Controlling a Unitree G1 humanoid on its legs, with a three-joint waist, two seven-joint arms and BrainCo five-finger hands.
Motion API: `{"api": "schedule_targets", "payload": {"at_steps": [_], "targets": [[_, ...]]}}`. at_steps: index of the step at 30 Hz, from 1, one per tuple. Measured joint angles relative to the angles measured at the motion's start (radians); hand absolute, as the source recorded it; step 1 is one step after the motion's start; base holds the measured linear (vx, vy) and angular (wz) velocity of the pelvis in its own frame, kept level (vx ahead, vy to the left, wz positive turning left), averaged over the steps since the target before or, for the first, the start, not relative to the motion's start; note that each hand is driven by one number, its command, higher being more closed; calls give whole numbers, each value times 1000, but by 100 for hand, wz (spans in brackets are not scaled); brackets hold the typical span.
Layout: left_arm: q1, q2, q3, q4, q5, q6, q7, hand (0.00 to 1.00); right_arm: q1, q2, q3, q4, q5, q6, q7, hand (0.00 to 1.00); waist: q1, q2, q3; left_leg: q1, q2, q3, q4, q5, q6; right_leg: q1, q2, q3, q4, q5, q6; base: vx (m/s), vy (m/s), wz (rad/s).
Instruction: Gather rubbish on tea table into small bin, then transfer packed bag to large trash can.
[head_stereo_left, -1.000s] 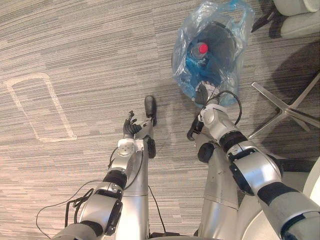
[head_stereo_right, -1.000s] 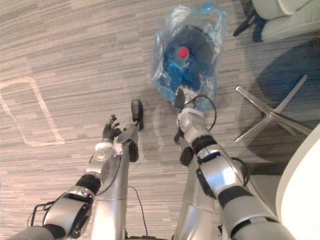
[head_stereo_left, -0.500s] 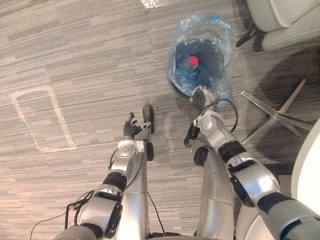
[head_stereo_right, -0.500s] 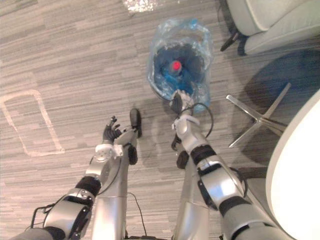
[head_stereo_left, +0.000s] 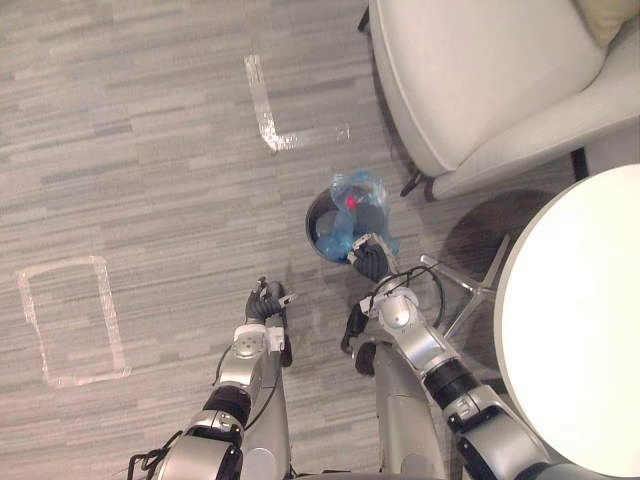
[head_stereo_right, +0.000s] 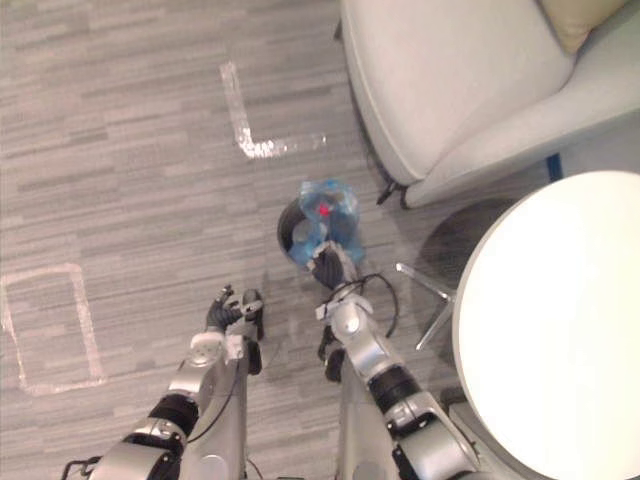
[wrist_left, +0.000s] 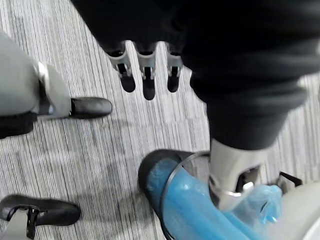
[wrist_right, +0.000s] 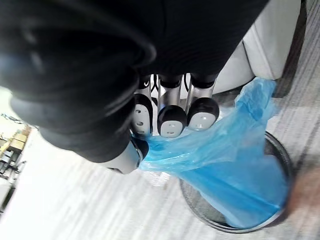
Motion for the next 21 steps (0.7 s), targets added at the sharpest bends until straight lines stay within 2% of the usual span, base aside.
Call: {"api": "schedule_targets", "payload": {"at_steps": [3,5,13,16,19,21], "targets": [[30,-1,0,37,17,7,-14,0,71,20,-24,-51,36,-4,29,100,0,-2,-45,73,-2,13,-46,0,0,71,13,14,-64,16,7,128,-6,-14],[64,2,-2,81,34,16,-16,0,117,32,-45,-72,65,-12,52,100,-6,-4,-100,151,-8,30,-100,1,0,145,24,33,-134,38,15,139,-8,-21],[125,44,-20,126,76,22,-56,0,180,16,-93,-119,150,-44,128,100,-20,-24,-170,310,-28,51,-196,7,-6,325,48,69,-325,114,37,90,15,-12],[144,62,-32,105,77,22,-59,0,216,3,-105,-150,178,-53,155,100,-24,-24,-189,353,-40,53,-225,13,-6,372,47,78,-374,136,46,10,21,-6],[179,86,-87,18,79,22,-78,0,243,-21,-105,-182,191,-56,178,100,-28,-26,-216,391,-55,53,-279,35,-4,396,39,86,-403,151,53,-14,26,-3],[187,113,-138,-99,95,17,-96,0,243,-36,-101,-187,220,-72,203,100,-28,-26,-225,425,-62,54,-323,48,-4,413,34,95,-429,163,60,-36,36,-8]]}}
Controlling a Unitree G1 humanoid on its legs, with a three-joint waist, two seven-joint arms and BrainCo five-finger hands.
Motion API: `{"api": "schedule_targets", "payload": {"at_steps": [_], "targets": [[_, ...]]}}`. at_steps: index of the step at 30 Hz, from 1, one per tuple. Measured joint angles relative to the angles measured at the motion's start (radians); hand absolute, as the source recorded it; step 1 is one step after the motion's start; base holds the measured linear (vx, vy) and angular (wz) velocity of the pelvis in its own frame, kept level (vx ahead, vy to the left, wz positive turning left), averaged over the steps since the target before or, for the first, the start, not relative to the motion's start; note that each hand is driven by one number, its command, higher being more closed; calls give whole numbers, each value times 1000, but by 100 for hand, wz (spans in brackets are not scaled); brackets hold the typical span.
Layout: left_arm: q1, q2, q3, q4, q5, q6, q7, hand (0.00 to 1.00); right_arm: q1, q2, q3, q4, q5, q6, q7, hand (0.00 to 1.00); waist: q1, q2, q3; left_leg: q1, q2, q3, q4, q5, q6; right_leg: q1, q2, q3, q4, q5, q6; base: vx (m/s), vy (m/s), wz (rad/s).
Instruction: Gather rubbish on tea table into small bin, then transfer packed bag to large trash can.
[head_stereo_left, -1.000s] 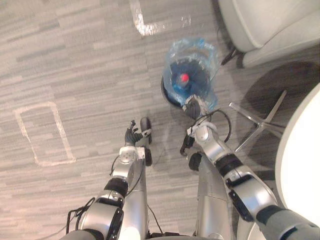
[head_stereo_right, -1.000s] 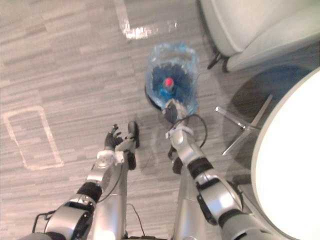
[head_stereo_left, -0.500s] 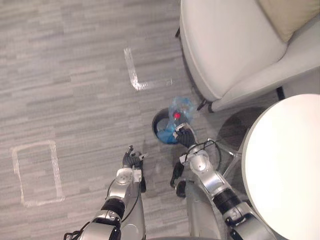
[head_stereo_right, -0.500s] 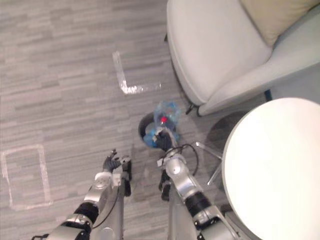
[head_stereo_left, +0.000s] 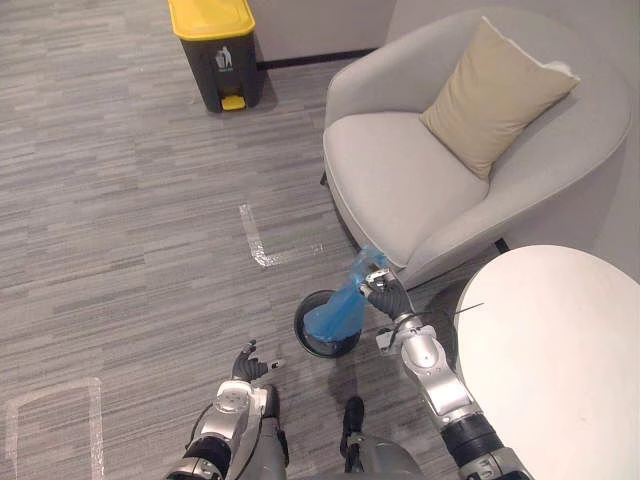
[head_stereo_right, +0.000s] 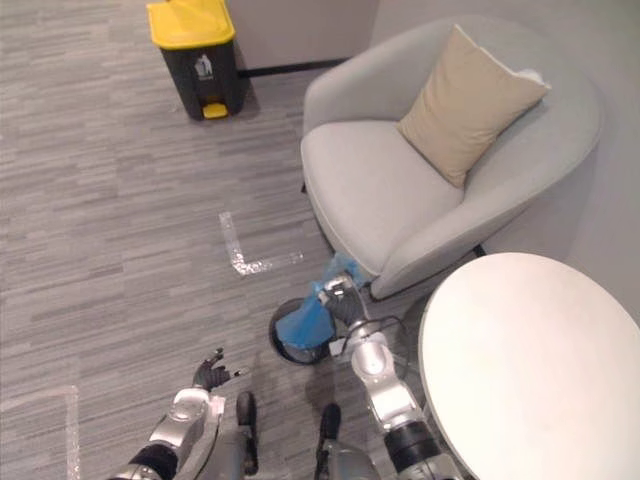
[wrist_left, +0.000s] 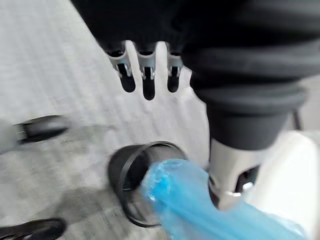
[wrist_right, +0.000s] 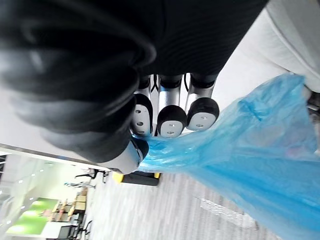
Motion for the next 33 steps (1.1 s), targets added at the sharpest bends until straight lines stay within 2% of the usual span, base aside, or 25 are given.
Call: {"api": "schedule_targets", "payload": {"at_steps": [2,5,7,14,21,28,33], "targets": [[0,23,-45,-98,2,-6,-12,0,1,-32,12,-33,12,-1,22,100,0,1,-6,30,-10,-2,-44,4,-10,8,-4,14,-6,2,8,-31,32,-19],[-5,65,-105,-200,28,-45,-34,0,2,-93,40,-110,61,-18,57,100,-7,2,-26,64,-22,-2,-77,8,-5,27,-8,38,-32,18,16,15,45,-22],[-10,83,-134,-228,40,-57,-41,0,2,-112,48,-137,91,-27,74,100,-23,1,-50,73,-25,-2,-89,17,-6,32,-8,40,-38,24,9,53,27,-5],[-83,128,-260,-288,93,-66,-63,0,-26,-148,139,-169,205,-37,133,100,-34,1,-76,109,-28,-1,-107,27,8,68,-1,53,-71,37,5,65,2,-6],[-165,146,-374,-295,142,-83,-73,0,-101,-176,200,-254,315,-38,163,100,-54,1,-83,128,-28,8,-121,28,8,70,3,76,-76,44,5,2,7,-10],[-224,147,-439,-291,204,-90,-73,0,-145,-176,270,-276,403,-38,177,100,-77,0,-84,129,-28,20,-121,28,8,68,3,89,-86,56,5,-8,5,-6],[-246,125,-461,-236,277,-94,-50,0,-170,-172,309,-277,434,-35,173,100,-81,-1,-85,130,-28,23,-121,28,7,66,5,94,-87,59,4,-3,3,-2]]}}
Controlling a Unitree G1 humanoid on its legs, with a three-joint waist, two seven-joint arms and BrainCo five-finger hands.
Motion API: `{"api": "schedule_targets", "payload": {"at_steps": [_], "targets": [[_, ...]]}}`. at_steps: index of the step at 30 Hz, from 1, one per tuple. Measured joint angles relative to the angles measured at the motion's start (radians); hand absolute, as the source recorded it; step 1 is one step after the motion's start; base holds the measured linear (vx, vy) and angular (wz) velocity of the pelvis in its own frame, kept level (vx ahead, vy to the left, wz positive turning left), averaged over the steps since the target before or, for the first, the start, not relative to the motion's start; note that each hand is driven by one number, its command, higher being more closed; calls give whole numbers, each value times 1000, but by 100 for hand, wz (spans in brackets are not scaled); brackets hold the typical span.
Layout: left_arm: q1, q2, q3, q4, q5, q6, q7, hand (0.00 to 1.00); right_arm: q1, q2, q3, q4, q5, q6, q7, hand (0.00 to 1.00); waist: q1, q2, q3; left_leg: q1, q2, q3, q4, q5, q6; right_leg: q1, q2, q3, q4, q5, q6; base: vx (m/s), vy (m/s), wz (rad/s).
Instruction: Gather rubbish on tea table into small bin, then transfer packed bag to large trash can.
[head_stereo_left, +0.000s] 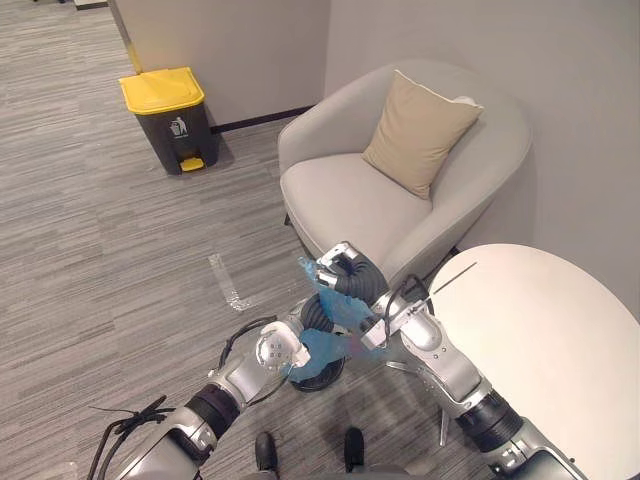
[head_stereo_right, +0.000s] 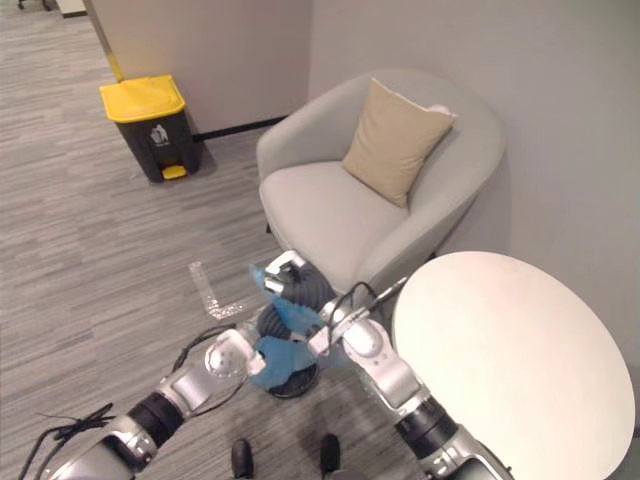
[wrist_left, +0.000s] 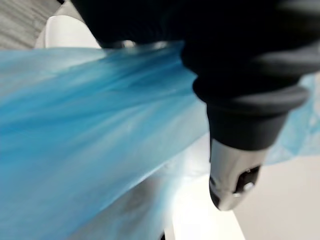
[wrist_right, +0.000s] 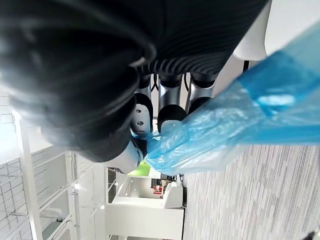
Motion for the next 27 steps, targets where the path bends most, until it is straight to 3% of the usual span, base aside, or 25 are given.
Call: {"api": "schedule_targets", "payload": {"at_steps": [4,5,8,13,27], "targets": [[-3,-46,12,98,70,11,59,0,-1,24,25,0,53,11,-11,100,1,0,0,0,0,0,0,0,0,-1,1,1,0,0,0,0,0,0],[-3,-59,17,117,86,16,72,100,-2,33,36,0,71,15,-14,100,1,0,0,0,0,0,0,0,0,-1,1,1,0,0,0,0,0,0],[-2,-135,74,176,129,58,140,100,-7,92,50,0,107,23,-47,100,3,0,-1,-1,0,-1,0,0,0,-1,2,0,0,0,0,0,0,0],[-2,-182,88,213,132,92,195,100,-48,130,70,0,127,23,-79,100,3,-2,-2,-1,0,-7,0,1,-1,0,4,-3,1,0,-1,0,0,0],[-1,-200,130,222,-6,90,244,100,-66,172,73,-41,158,18,-99,100,-1,-5,-4,-1,0,-10,0,1,-2,-1,5,-3,2,0,-1,0,0,0]]}}
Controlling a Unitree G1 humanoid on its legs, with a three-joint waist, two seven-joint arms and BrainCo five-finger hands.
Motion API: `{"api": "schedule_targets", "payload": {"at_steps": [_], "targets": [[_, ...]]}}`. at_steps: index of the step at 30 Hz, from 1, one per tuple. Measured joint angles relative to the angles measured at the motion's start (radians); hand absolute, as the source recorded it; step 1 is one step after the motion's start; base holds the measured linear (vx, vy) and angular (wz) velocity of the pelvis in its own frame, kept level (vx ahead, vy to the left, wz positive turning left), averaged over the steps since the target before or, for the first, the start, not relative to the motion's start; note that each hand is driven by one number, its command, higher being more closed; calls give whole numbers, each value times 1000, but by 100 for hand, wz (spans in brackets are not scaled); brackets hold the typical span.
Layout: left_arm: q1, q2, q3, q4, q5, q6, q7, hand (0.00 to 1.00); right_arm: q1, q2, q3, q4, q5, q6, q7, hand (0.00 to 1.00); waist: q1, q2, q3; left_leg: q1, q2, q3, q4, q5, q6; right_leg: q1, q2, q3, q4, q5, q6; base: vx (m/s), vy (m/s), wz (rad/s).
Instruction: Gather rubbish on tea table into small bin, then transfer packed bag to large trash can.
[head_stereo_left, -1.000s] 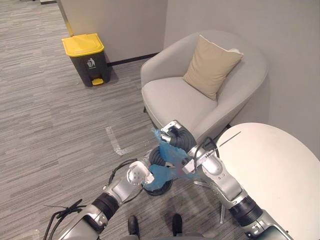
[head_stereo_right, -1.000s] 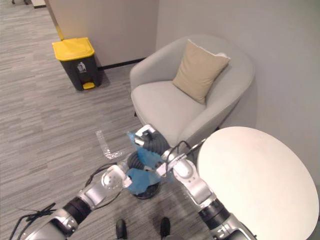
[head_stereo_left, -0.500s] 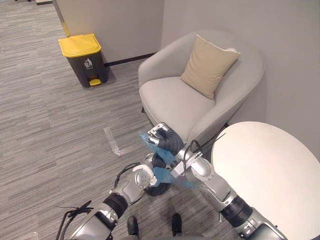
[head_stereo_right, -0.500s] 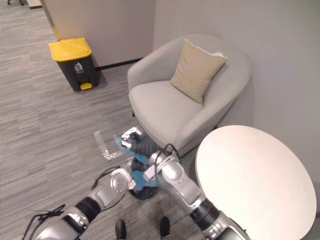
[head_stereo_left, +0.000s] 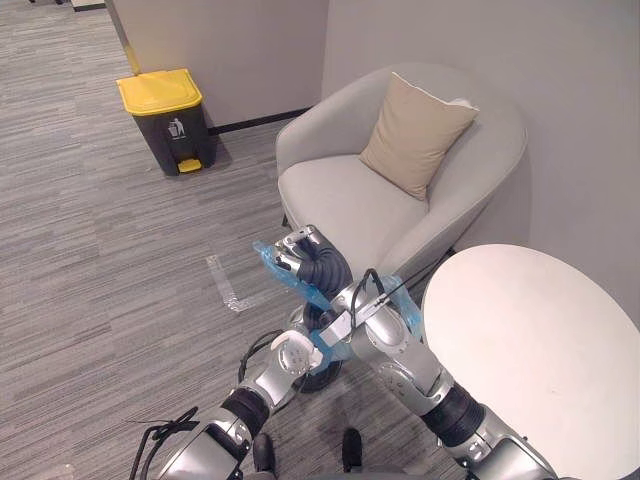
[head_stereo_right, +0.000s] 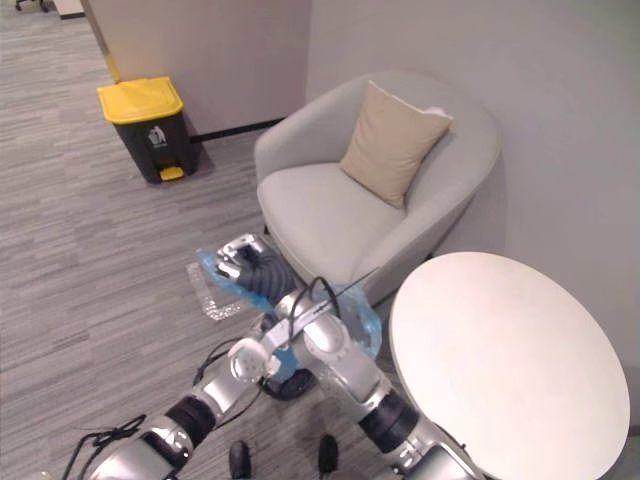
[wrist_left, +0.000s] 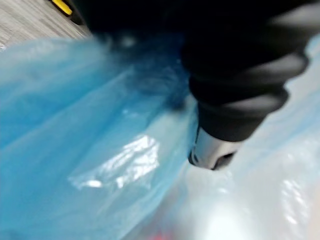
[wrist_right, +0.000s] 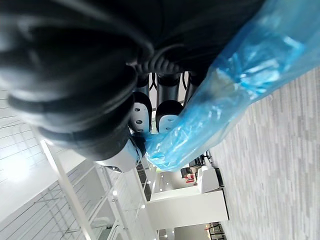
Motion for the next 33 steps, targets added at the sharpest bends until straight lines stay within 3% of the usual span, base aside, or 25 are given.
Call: {"api": "schedule_targets", "payload": {"at_steps": [1,8,12,16,18,21,27,33], "targets": [[5,0,6,-2,-10,0,-1,100,2,0,-1,0,-16,-4,0,0,0,0,0,0,0,0,0,0,0,0,0,0,0,0,0,0,0,0],[91,6,76,-9,-20,3,-6,100,76,50,-46,-56,-192,-74,3,0,-6,-1,0,0,1,0,0,0,0,-1,-1,2,0,0,0,0,0,0],[123,9,122,-9,-30,4,-9,100,129,47,-82,-29,-328,-78,-7,0,-4,-10,-8,0,3,-4,0,0,0,0,-4,-1,2,-1,1,0,0,2],[153,15,164,-42,-36,2,-12,100,180,9,-91,-1,-504,-77,-37,0,-4,-17,-16,0,1,-10,0,0,0,2,-7,-5,4,-2,2,0,0,3],[185,14,197,-75,-37,1,-16,100,200,-19,-154,27,-646,-77,-70,0,0,-17,-16,0,0,-15,0,0,0,3,-9,-9,8,-4,4,0,0,6],[212,17,231,-83,-38,1,-20,100,220,-68,-217,56,-771,-78,-110,0,1,-16,-17,0,-1,-17,0,1,1,3,-11,-12,12,-5,6,0,0,3],[267,24,265,-118,-56,0,-25,100,325,-109,-309,95,-871,-71,-137,0,5,-14,-18,0,-2,-20,0,2,3,3,-13,-14,15,-6,7,0,0,0],[341,27,343,-133,-104,-1,-53,100,421,-24,-483,261,-827,-55,-154,0,3,5,-30,1,-15,-31,0,3,4,9,-16,-27,14,-14,14,7,19,6]]}}
